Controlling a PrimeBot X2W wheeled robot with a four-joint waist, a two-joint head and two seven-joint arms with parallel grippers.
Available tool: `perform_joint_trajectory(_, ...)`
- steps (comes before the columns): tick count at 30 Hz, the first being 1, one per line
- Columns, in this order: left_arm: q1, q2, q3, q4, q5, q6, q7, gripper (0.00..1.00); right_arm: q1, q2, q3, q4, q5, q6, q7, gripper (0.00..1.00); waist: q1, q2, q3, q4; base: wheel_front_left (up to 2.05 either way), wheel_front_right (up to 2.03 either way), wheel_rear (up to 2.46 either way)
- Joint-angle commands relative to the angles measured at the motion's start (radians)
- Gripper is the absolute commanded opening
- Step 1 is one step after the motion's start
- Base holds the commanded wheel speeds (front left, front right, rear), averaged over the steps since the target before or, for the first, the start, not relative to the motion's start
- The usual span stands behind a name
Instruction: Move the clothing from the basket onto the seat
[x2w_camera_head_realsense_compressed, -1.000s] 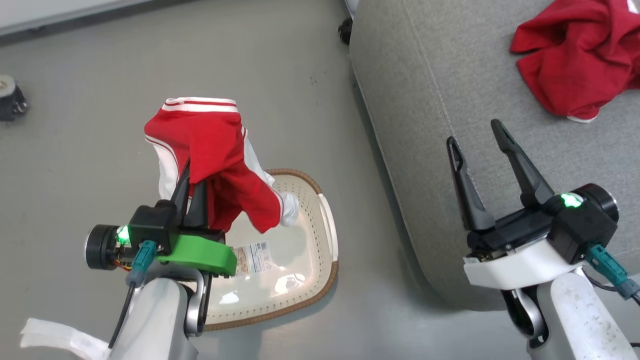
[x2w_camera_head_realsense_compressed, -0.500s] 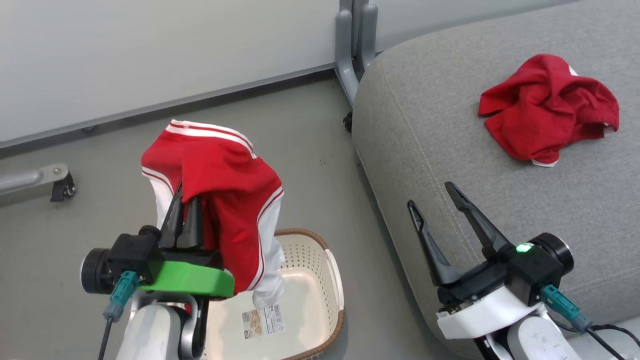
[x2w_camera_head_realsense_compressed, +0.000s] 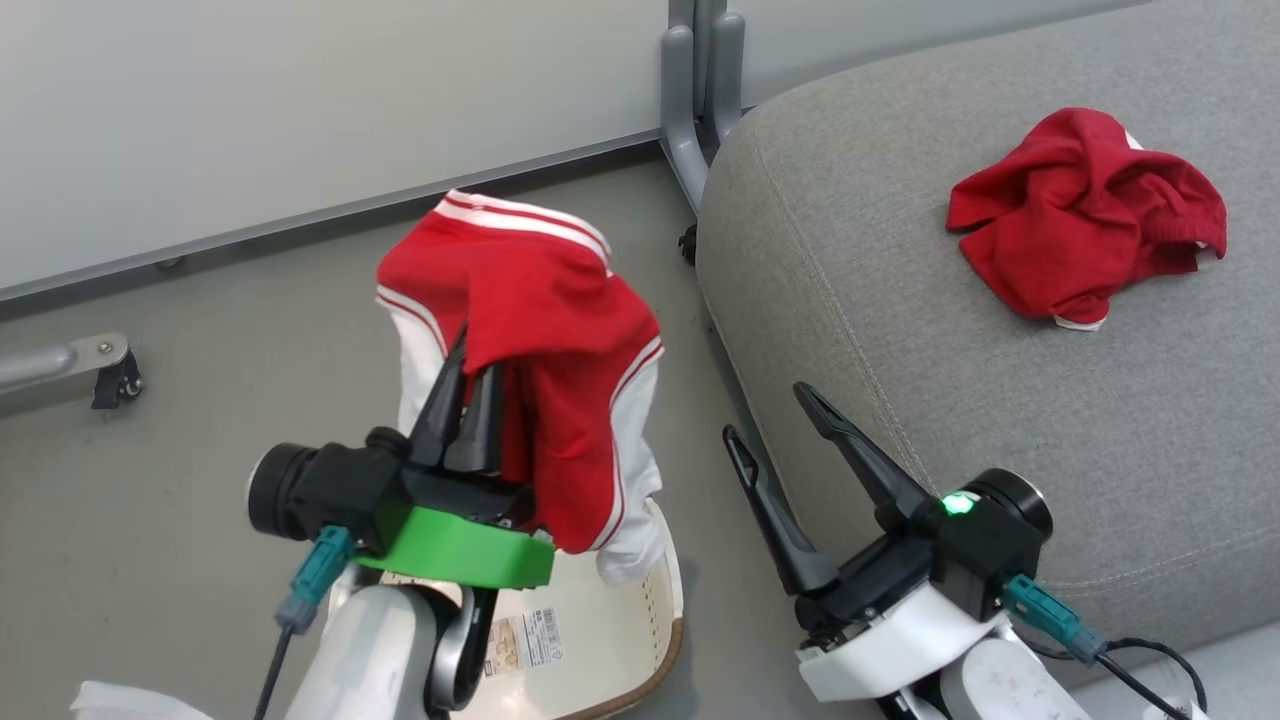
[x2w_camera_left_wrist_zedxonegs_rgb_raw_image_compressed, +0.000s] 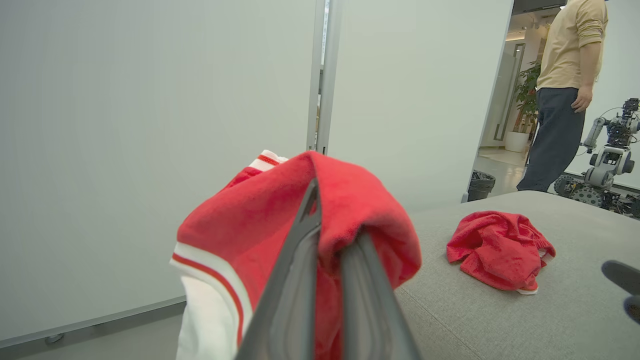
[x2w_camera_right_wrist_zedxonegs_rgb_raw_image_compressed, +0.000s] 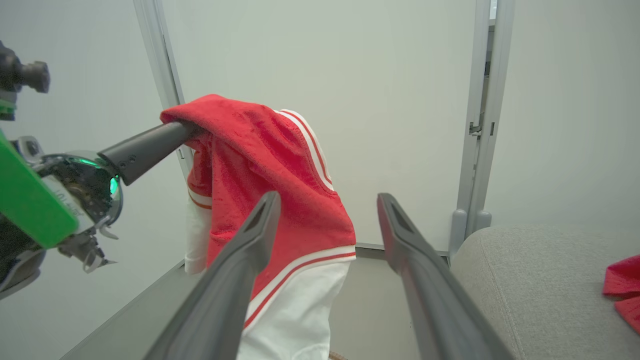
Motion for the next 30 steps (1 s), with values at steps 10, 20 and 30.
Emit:
perform_joint_trajectory(10,-0.137,0.003,-0.191,0.041,-0.064,0.018,-0.001,0.0,-0.112,0.027,0.057,0.083,0.016,-0.001,-0.003,1.0,0.0001,0.0,0.042,0.005,0.0,0.0,0.0)
perform_joint_trajectory(20,-0.244,0.003,-0.364,0.072,-0.147,0.077,-0.001,0.0,-0.145,0.044,0.04,0.174,0.029,-0.001,-0.003,1.0,0.0001,0.0,0.053,0.007,0.0,0.0,0.0)
perform_joint_trajectory(30,-0.283,0.003,-0.431,0.083,-0.181,0.127,0.011,0.0,-0.152,0.065,0.007,0.239,0.039,-0.001,-0.003,0.0,0.0001,0.0,0.042,0.007,0.0,0.0,0.0)
